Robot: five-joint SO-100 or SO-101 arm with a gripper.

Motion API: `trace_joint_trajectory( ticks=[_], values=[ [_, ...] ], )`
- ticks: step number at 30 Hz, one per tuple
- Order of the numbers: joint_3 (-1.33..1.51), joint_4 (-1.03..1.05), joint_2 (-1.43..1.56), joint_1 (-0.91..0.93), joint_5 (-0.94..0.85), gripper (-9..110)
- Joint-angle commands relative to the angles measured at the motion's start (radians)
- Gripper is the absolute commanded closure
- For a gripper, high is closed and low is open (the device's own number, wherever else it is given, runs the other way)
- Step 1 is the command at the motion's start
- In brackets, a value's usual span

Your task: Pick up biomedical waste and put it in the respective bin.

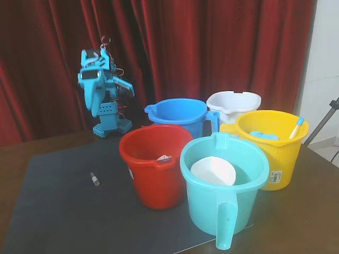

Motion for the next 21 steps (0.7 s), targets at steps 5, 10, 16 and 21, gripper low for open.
trace_joint_trajectory(
  ticks=[5, 10, 16, 21],
  values=[
    [-0.276, 0.034, -0.42, 0.021, 0.207, 83],
    [-0.305, 0.025, -0.574, 0.074, 0.588, 83],
    [-0.305, 0.021, -0.643, 0.08, 0.899, 83],
    [-0.299, 0.02, -0.652, 0.067, 0.994, 77]
  ],
)
